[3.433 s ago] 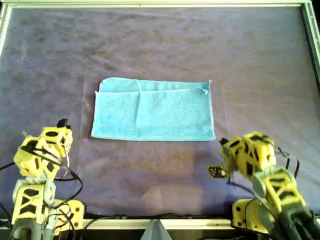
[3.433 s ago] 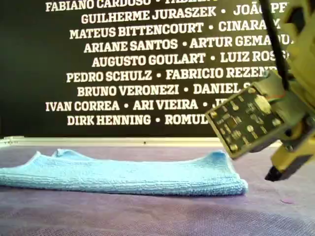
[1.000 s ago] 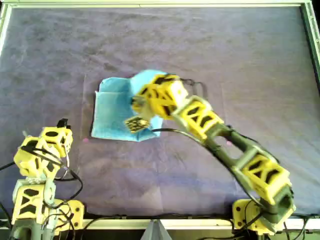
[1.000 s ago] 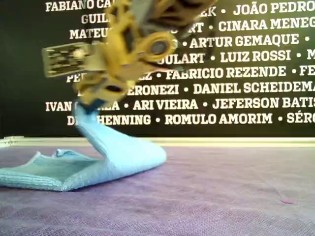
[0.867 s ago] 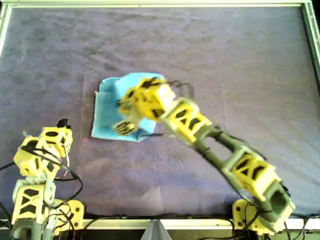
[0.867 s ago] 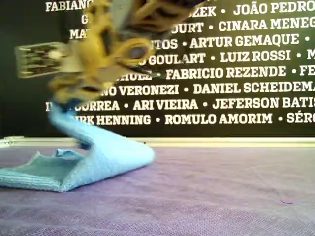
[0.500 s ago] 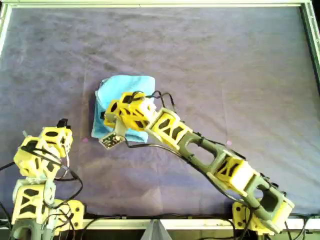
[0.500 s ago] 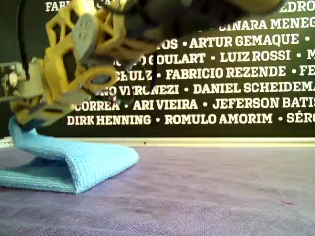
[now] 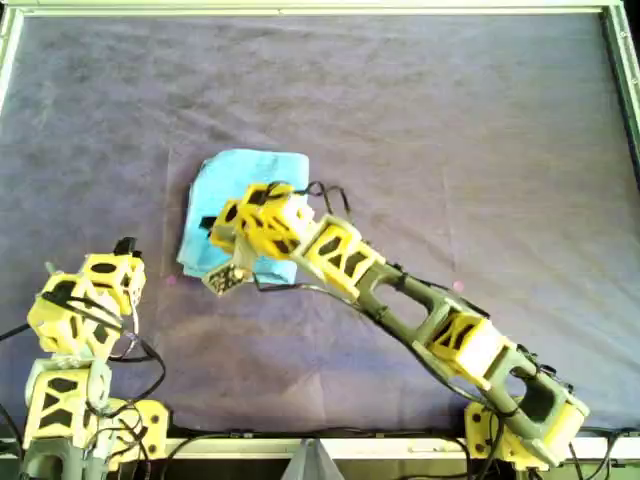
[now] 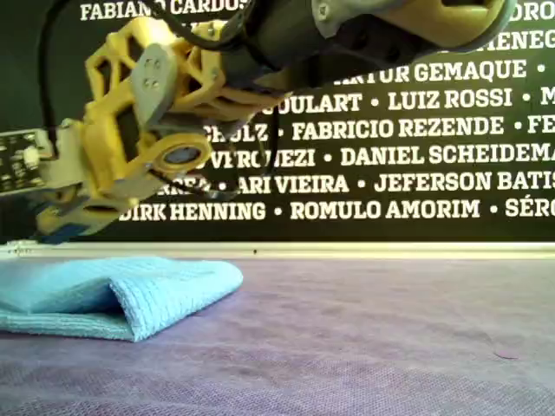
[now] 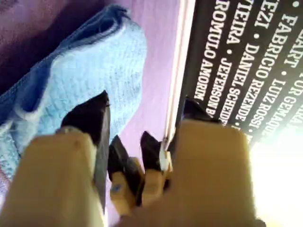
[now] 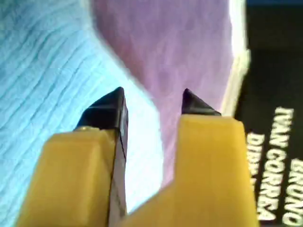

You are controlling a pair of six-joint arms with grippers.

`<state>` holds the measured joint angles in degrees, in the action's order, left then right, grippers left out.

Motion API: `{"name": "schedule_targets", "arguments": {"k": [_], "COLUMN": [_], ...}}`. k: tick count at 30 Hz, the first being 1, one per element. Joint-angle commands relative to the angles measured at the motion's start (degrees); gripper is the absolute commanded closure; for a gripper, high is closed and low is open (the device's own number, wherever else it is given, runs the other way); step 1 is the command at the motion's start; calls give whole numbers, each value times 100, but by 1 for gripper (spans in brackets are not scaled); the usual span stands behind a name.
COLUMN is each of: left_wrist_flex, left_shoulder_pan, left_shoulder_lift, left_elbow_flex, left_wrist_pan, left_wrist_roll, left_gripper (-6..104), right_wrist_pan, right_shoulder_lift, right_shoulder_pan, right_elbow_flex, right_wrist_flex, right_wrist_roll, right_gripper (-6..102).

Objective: Fold a cloth

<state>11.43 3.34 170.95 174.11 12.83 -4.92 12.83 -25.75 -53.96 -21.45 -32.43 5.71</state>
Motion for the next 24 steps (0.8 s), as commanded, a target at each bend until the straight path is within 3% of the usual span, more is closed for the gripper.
{"name": "schedule_targets", "arguments": {"k": [1,4,8,10,16,19,21,24], "left_wrist_flex": [-9,-9,-9,-9,-9,-9,-9,-9], "left_shoulder_pan": [141,141,141,141,141,141,141,141], "left_shoulder_lift": [35,35,35,35,35,35,35,35], "left_elbow_flex": [-97,-97,-97,-97,-97,-97,-97,-97], "left_wrist_pan": [-18,-18,-18,-18,-18,-18,-18,-18], "left_wrist_roll": [26,26,26,26,26,26,26,26], "left_gripper": [42,42,42,42,42,42,42,42], "right_wrist_pan": [35,-26,44,44,53,53,53,62], "right_shoulder_lift": [-527,-923,-1696,-2145,-2927,-3120,-3357,-3744], "right_shoulder_pan": [53,105,624,984,1951,2461,2874,3375], "right_elbow_flex": [501,501,413,378,378,378,378,360], "right_wrist_flex": [-659,-1459,-2338,-2892,-5467,-6100,-5977,-5977], "right_wrist_roll": [-44,-62,-229,-158,-237,-237,-141,-141], "right_gripper": [48,49,49,49,51,63,75,94]}}
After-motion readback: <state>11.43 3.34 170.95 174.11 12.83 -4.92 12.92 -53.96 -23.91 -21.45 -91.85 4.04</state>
